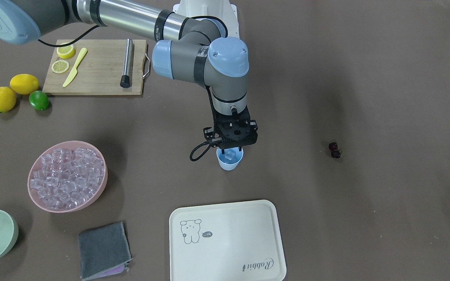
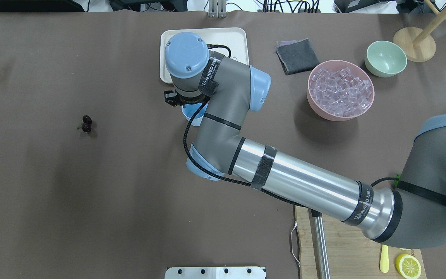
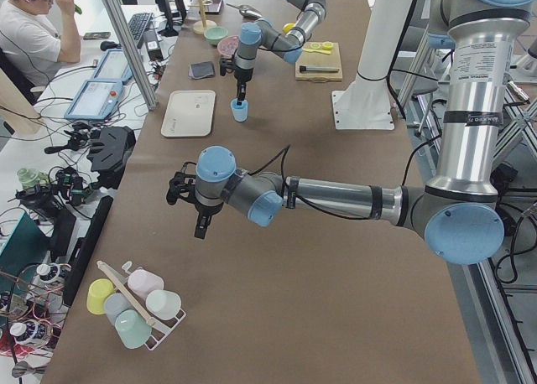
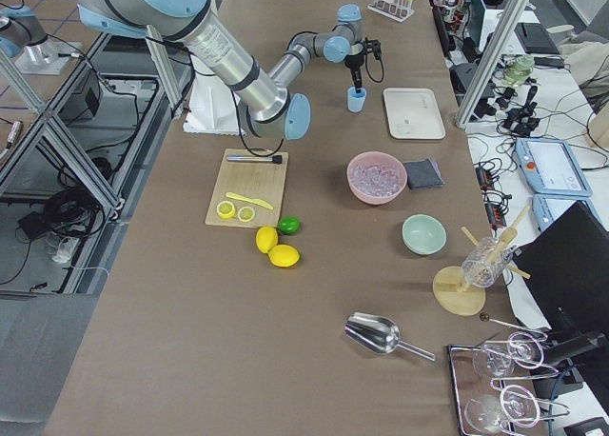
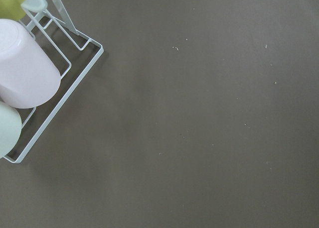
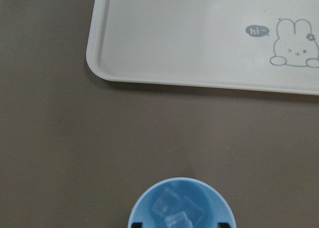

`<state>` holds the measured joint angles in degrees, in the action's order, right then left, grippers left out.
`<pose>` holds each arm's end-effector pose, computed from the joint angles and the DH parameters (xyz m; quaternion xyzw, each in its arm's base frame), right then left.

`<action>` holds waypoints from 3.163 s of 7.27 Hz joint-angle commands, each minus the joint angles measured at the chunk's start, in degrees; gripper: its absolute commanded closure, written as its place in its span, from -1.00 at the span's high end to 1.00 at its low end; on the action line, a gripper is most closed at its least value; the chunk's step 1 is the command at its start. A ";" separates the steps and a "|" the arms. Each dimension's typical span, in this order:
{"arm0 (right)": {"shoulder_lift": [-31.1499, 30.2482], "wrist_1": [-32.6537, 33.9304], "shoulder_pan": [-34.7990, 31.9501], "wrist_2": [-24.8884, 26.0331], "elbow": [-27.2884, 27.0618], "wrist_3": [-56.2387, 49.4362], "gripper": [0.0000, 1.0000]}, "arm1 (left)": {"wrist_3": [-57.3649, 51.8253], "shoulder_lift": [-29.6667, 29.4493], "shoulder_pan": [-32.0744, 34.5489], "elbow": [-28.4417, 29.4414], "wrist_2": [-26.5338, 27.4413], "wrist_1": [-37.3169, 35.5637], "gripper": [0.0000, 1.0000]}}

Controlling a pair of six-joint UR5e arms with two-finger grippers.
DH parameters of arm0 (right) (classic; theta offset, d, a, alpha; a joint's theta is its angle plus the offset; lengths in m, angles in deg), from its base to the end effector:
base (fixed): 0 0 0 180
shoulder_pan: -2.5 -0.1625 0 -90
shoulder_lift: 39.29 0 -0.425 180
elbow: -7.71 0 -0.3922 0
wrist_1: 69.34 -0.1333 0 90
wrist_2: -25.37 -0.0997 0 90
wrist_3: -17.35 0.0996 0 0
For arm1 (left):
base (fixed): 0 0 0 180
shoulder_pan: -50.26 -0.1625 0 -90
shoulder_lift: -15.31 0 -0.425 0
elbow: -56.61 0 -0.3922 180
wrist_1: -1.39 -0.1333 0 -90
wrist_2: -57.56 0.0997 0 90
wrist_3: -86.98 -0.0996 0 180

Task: Put ice and cherries in cup
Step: 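Withdraw the right arm while the left arm reaches toward the cherries, then lower the left gripper onto the dark cherries and grasp them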

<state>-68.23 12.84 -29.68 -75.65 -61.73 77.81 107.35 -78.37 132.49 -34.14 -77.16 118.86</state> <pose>-0.6243 -0.5278 0.1040 0.1338 -0.3947 -0.0184 0.9089 0.0104 -0.5439 0.5637 0.1576 0.4166 0.0063 0.8953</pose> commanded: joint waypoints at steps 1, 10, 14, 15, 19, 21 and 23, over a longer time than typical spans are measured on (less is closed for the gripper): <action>-2.06 0.52 -2.95 -0.83 -3.22 -0.94 0.99 | 0.45 -4.73 -1.28 2.24 0.07 0.04 0.95; -46.87 0.53 -52.96 -39.41 -20.56 -61.73 0.99 | 9.30 -16.44 -19.98 2.50 6.04 -0.31 0.95; -50.76 0.79 -52.91 -37.07 -21.79 -65.46 0.99 | 16.95 -16.18 -26.68 3.47 12.71 0.13 0.95; -50.77 1.66 -50.46 -35.49 -21.71 -65.46 0.99 | 17.07 -16.01 -28.08 4.08 13.94 0.13 0.95; -50.15 13.53 -49.11 -32.22 -26.71 -65.64 0.99 | 21.09 -14.25 -28.80 4.79 13.26 0.21 0.94; -50.50 14.41 -49.21 -32.05 -26.80 -65.72 0.99 | 24.43 -14.16 -30.63 4.18 13.77 0.30 0.94; -50.86 14.41 -49.73 -31.78 -27.33 -65.72 0.99 | 25.06 -14.07 -32.13 5.30 13.95 3.89 0.76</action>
<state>-118.88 27.19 -79.07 -107.58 -88.72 12.09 131.75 -92.52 101.39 -29.53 -63.35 120.69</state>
